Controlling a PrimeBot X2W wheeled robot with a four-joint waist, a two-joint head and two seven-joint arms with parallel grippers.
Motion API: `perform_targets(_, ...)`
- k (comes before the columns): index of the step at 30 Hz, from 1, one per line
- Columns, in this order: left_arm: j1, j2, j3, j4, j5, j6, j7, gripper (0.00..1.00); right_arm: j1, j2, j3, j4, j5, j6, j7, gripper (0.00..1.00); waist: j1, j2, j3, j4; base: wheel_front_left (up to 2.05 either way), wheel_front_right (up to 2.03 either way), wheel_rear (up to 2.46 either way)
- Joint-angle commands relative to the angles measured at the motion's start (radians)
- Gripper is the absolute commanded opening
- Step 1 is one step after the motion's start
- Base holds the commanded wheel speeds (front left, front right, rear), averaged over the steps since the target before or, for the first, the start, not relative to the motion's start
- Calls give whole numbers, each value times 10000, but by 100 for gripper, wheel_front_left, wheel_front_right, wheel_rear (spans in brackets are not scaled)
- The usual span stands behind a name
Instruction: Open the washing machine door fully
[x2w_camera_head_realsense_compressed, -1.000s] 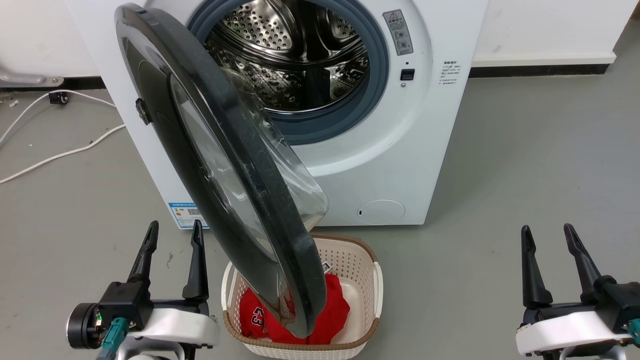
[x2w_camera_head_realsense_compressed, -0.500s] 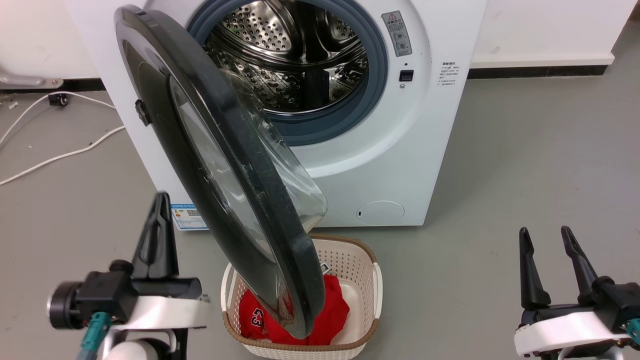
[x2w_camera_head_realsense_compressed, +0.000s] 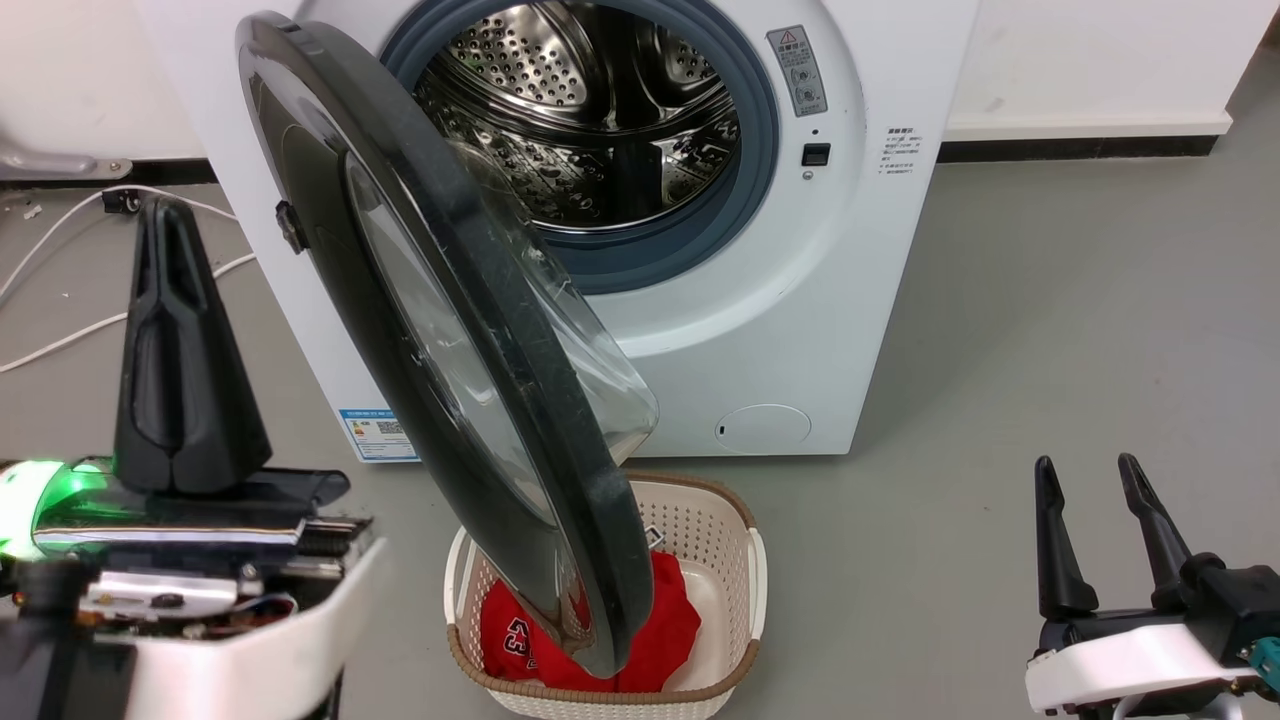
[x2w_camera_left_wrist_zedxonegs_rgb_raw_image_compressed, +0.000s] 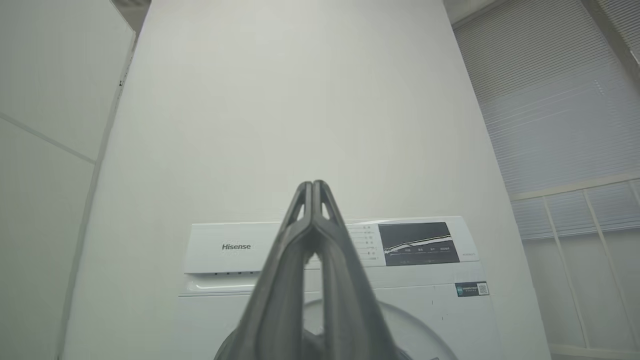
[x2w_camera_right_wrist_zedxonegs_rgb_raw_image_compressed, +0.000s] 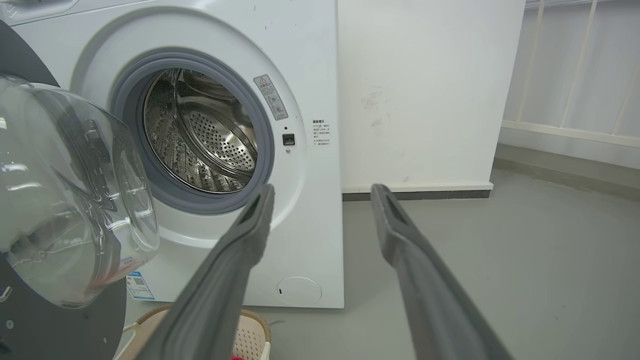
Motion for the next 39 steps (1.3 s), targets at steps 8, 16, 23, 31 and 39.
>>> perform_targets(8, 305, -6, -1828, -162, -452, -517, -4, 0, -212, 19, 26, 79, 116, -3, -16, 100, -1, 0, 61, -66, 0, 0, 0)
perform_targets(16, 1208, 518, -4563, 1621, -788, -755, -4, 0, -142, 18, 21, 162, 155, -3, -15, 100, -1, 0, 89, -82, 0, 0, 0)
perform_targets(23, 1947, 1267, -6047, 3781, -1257, -766, -13, 0, -94, 18, 45, 264, 209, -3, -15, 100, -1, 0, 79, -79, 0, 0, 0)
perform_targets(31, 1423, 847, -5778, 5844, -1228, -545, -12, 0, -223, 18, 145, 368, 280, -3, -15, 100, -1, 0, 179, -120, 0, 0, 0)
perform_targets(39, 537, 268, -5119, 6600, -1213, -262, -12, 0, -258, 18, 198, 482, 326, -3, -15, 100, -1, 0, 254, -234, 0, 0, 0)
